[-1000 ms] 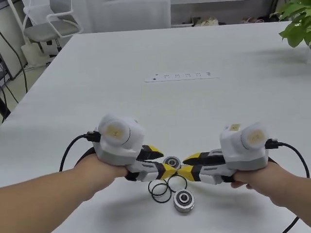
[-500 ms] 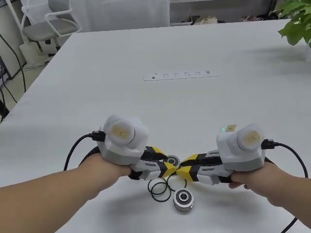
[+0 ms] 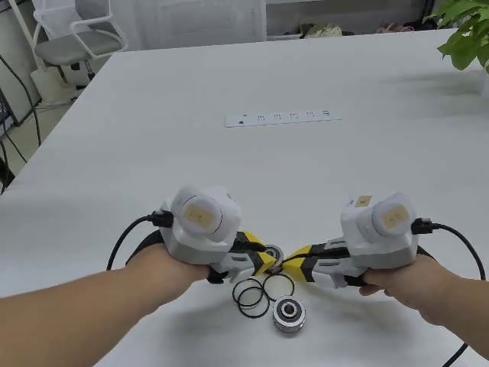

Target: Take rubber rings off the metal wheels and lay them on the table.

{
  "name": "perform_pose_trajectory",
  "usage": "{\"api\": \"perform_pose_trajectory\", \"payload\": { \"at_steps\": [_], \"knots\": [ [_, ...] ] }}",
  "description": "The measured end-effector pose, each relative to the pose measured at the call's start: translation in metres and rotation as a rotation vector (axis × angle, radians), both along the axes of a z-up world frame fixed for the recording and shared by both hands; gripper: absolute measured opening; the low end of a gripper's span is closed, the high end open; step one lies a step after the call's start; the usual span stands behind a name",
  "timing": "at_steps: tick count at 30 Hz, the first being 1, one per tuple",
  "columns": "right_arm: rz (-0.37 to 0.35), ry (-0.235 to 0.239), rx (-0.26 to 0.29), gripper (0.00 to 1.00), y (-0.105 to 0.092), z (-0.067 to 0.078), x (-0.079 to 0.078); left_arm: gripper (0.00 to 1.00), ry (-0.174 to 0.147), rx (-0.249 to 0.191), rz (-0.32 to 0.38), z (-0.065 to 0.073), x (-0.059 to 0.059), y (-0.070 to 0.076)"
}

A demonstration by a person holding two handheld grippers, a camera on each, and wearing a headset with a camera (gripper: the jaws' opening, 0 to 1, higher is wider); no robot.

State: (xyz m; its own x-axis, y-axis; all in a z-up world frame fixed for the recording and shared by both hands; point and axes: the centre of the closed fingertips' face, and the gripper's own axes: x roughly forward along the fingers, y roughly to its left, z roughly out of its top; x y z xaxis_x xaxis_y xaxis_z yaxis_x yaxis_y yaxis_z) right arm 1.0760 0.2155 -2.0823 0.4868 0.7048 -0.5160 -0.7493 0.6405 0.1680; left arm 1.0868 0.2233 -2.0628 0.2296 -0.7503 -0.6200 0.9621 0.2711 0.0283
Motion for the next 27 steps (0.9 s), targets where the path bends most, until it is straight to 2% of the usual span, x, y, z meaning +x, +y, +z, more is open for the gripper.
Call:
{"api": "perform_pose_trajectory", "payload": {
  "at_steps": [5,6,8,11,14,22,27],
  "knots": [
    [-0.072,0.070,0.068,0.00,-0.003,0.000,0.003,0.07,-0.007,0.006,0.007,0.000,0.001,0.000],
    [-0.085,0.076,0.090,0.00,-0.003,0.002,0.004,0.07,-0.009,0.007,0.008,0.000,0.000,-0.001],
    [-0.106,0.090,0.099,0.00,-0.007,0.002,0.006,0.07,-0.011,0.007,0.013,-0.001,0.001,-0.001],
    [-0.151,0.106,0.153,0.00,-0.010,0.006,0.010,0.07,-0.010,0.006,0.017,-0.001,0.001,-0.001],
    [-0.165,0.111,0.184,0.00,-0.009,0.010,0.013,0.07,-0.010,0.006,0.023,-0.001,0.000,-0.001],
    [-0.172,0.117,0.216,0.00,-0.004,0.015,0.013,0.07,-0.011,0.009,0.026,0.000,0.000,-0.001],
    [-0.181,0.120,0.209,0.00,-0.005,0.017,0.012,0.07,-0.014,0.015,0.029,0.000,0.000,-0.001]
  ]
}}
